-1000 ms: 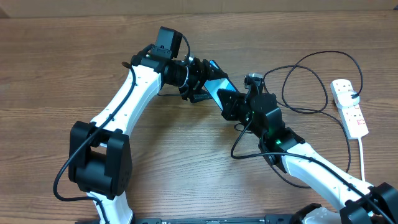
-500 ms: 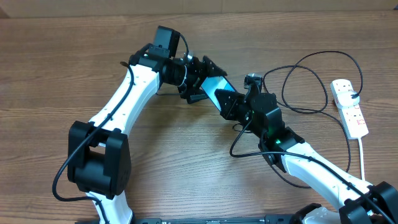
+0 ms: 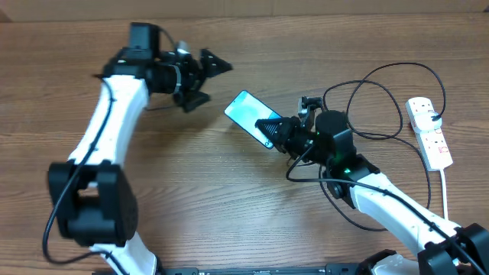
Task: Plug charger to phone and switch on socket
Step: 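Open the left gripper and pull it back, right gripper holding phone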
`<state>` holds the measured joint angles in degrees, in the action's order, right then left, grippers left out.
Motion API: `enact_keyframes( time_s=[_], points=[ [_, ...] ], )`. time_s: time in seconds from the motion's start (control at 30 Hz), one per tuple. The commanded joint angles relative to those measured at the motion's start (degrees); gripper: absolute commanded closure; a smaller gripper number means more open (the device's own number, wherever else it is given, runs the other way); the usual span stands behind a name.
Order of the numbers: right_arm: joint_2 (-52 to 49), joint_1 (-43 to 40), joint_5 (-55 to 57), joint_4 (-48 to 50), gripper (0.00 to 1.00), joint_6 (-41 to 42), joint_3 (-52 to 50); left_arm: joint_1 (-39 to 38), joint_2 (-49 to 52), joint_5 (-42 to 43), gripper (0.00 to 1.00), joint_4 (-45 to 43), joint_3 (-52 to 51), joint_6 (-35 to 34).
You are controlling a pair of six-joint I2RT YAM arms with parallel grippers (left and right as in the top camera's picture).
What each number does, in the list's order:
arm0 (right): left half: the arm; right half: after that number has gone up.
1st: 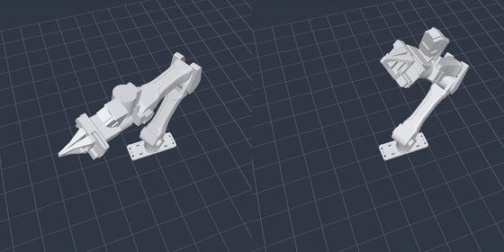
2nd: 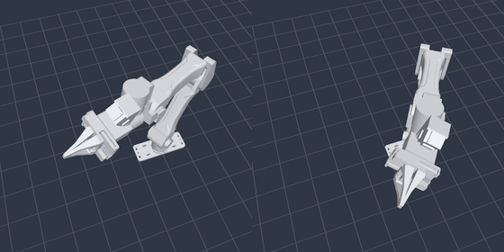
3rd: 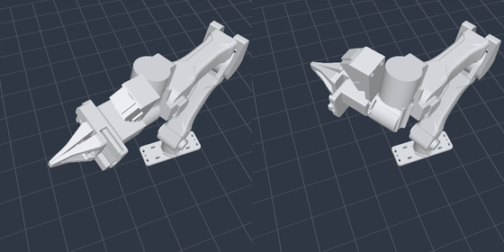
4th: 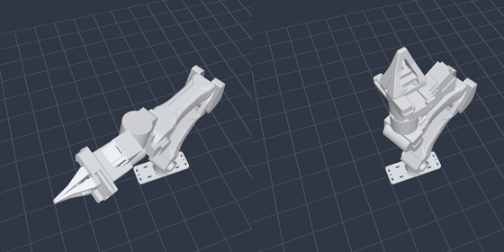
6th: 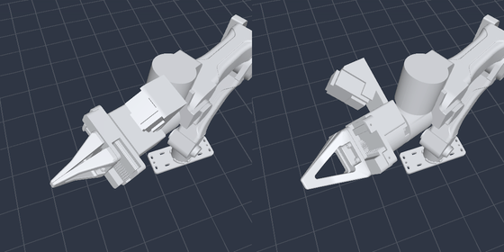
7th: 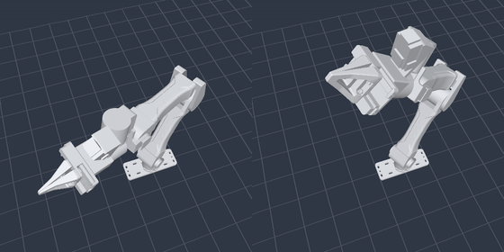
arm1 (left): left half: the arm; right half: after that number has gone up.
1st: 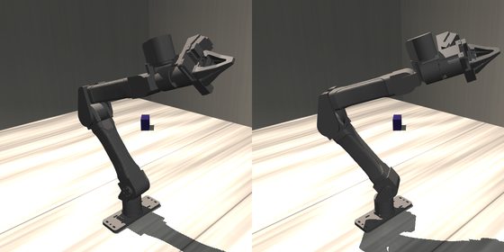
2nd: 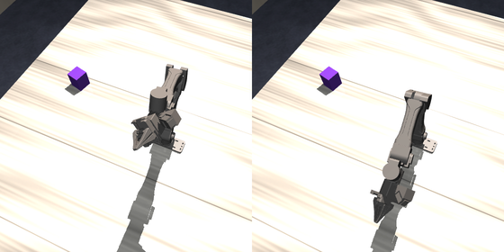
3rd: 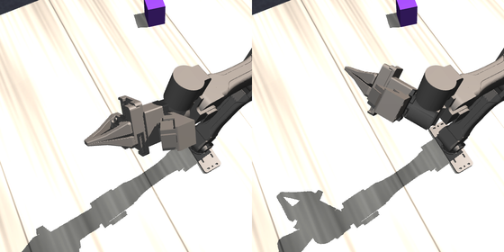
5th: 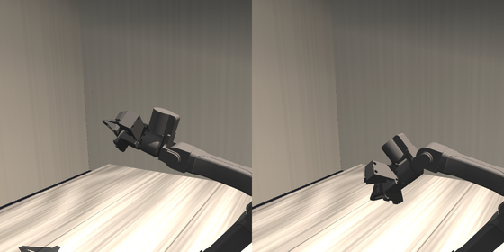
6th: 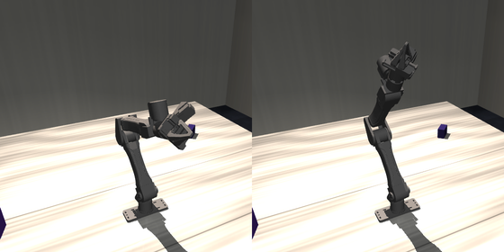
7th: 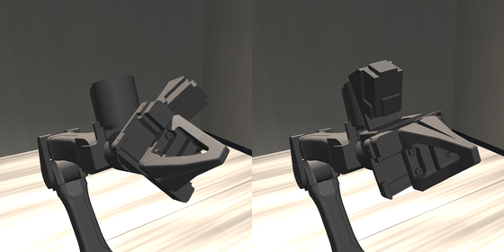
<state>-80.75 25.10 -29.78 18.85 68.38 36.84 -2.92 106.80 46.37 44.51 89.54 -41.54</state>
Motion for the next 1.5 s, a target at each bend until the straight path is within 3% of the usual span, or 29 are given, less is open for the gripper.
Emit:
enact_keyframes(
  time_s=[0.0,0.3,0.63,0.9,1.03,1.47],
  points=[
    [0.5,-0.7,-12.2,1.0,0.96,9.3,1.2,2.1,-7.3,-11.3,0.0,3.7,1.4,7.0],
    [0.5,-0.7,-22.4,1.0,0.96,25.7,1.2,4.4,-23.8,-33.6,0.0,16.8,1.4,9.9],
    [0.5,-0.7,-20.3,0.8,0.96,40.6,1.2,4.4,-35.8,-37.6,0.0,25.3,1.4,9.4],
    [0.5,-0.2,-16.7,0.8,0.96,43.1,1.2,4.4,-42.4,-43.0,0.0,35.5,1.4,8.1],
    [0.5,1.7,-14.7,1.3,0.96,46.6,1.2,4.4,-47.0,-43.0,0.0,37.2,1.4,6.1],
    [0.5,6.1,-12.8,6.8,0.96,47.1,1.2,4.4,-59.6,-48.5,0.01,44.6,1.2,-2.8]
  ],
)
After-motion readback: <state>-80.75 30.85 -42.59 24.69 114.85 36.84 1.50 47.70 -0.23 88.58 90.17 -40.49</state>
